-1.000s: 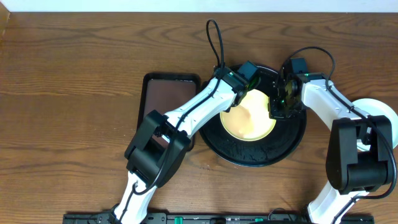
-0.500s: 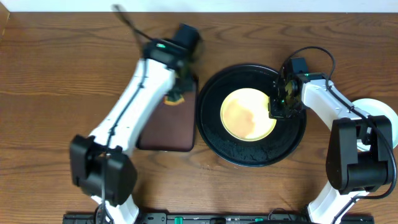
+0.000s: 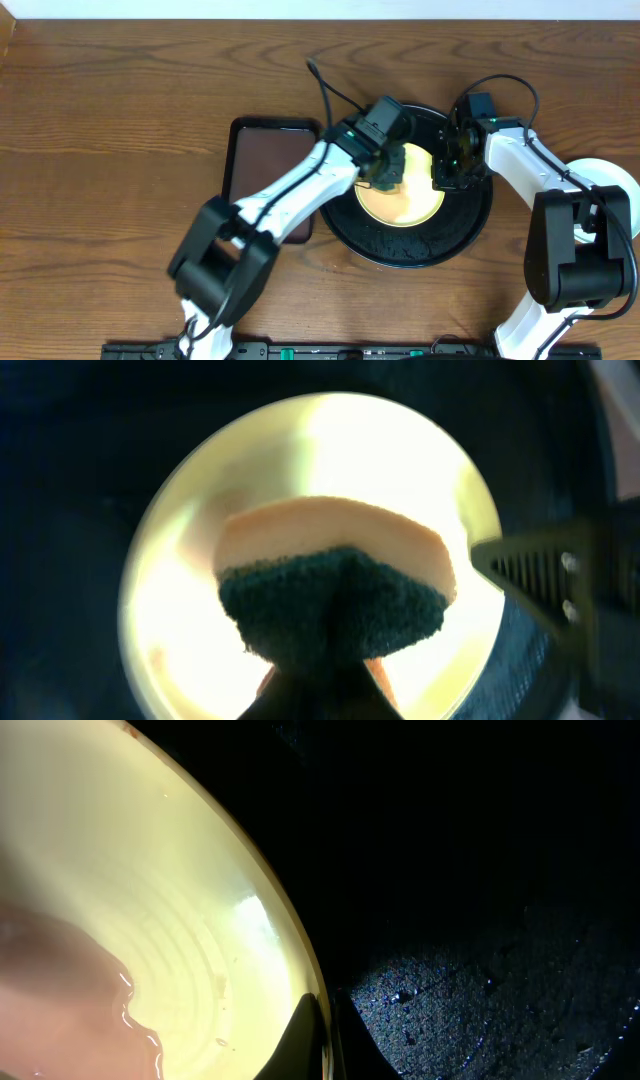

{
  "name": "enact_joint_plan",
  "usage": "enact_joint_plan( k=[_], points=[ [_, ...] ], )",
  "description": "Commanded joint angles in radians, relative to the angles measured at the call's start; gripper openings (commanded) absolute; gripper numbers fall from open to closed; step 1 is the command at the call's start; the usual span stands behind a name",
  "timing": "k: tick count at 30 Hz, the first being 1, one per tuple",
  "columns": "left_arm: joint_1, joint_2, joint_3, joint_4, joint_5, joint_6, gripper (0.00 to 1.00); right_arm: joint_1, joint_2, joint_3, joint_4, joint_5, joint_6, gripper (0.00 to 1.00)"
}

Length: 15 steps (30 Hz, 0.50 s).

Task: Clean dirty plates on tray and stack at the side
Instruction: 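Scrub the yellow plate with the sponge in the left gripper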

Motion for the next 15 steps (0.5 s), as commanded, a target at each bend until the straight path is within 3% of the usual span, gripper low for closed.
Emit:
enact_joint_plan(
  k=[1,6,9,15],
  points=[
    [-0.011,0.083,-0.005,0.076,-0.028,0.001,0.07,-0.009,-0.005,-0.004,-0.004,0.043,-0.005,0.01],
    [-0.010,0.131,-0.005,0.058,-0.190,0.161,0.07,-0.008,-0.005,-0.004,-0.006,0.043,-0.005,0.01],
    [-0.010,0.148,-0.005,0.030,-0.261,0.190,0.08,-0.009,-0.005,-0.004,-0.007,0.043,-0.003,0.01],
    [-0.010,0.166,-0.005,-0.080,-0.538,0.290,0.07,-0.009,-0.005,-0.004,-0.009,0.043,-0.001,0.01]
  ],
)
